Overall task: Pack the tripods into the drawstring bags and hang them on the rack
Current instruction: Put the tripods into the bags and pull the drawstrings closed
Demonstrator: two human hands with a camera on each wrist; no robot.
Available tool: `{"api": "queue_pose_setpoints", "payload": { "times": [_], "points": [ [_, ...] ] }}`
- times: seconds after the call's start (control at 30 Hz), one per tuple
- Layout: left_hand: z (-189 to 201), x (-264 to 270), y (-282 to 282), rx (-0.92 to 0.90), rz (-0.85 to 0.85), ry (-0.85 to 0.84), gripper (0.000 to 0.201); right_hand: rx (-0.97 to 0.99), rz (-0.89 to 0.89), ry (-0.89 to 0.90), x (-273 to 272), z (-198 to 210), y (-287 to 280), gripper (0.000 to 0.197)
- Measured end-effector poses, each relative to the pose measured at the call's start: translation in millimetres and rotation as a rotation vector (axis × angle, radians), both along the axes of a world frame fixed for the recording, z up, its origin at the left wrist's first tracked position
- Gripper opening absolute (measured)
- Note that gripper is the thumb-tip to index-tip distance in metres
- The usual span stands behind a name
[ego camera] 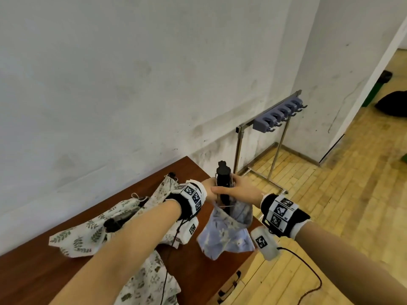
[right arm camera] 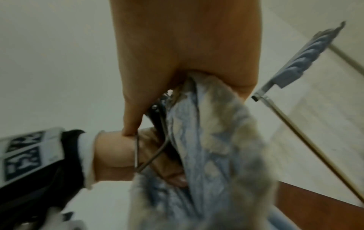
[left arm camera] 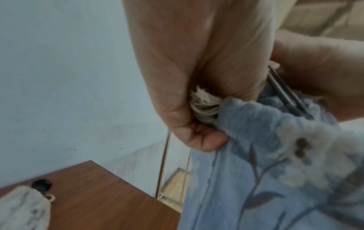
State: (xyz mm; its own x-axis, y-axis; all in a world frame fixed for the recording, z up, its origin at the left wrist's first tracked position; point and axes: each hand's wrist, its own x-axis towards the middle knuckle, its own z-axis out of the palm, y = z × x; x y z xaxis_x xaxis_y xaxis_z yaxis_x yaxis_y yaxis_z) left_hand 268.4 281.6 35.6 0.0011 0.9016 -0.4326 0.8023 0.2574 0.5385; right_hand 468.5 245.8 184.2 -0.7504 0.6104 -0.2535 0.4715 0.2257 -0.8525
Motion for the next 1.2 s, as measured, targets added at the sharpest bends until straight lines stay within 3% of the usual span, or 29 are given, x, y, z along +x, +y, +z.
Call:
{"api": "queue_pose_setpoints", "payload": {
  "times": [0.03, 0.1, 0.17, 0.33, 0.47, 0.7, 0.87, 1.07, 1.2],
  "points": [
    [7.2, -0.4, -11.1, -0.040, 0.047, 0.004, 0.035, 0.005, -0.016, 0.002, 1.3, -7.0, 3.5, 0.045],
    [86.3, 34.0, -54.8, -0.100, 0.117, 0.002, 0.025, 0.047, -0.039, -0.004, 4.3, -23.4, 10.7, 0.043],
    [107.5, 48.1, -75.8, -0.078, 0.102, 0.025, 0.032, 0.097, -0.060, -0.018, 8.0, -39.0, 15.9, 0.046],
    [103.9, 42.1, -91.9, -0.046, 0.246, -0.040, 0.068, 0.156, -0.113, 0.000, 12.9, -48.1, 20.5, 0.043],
    [98.5, 34.5, -99.1, 0.006, 0.372, -0.118, 0.060, 0.208, -0.067, -0.087, 16.1, -51.2, 23.1, 0.059],
    [102.8, 15.8, -113.1, 0.013, 0.559, -0.072, 0.047, 0.259, -0.074, -0.124, 13.8, -56.0, 24.8, 0.058],
    [113.3, 10.8, -115.7, -0.043, 0.651, -0.285, 0.041, 0.262, -0.033, -0.177, 8.8, -61.3, 23.8, 0.040],
    [136.1, 21.4, -108.4, 0.055, 0.605, -0.475, 0.017, 0.266, -0.044, -0.191, 5.4, -67.9, 22.0, 0.045],
    [163.6, 37.8, -99.9, 0.126, 0.590, -0.709, 0.020, 0.294, -0.031, -0.218, 3.3, -68.4, 26.0, 0.038]
  ]
}}
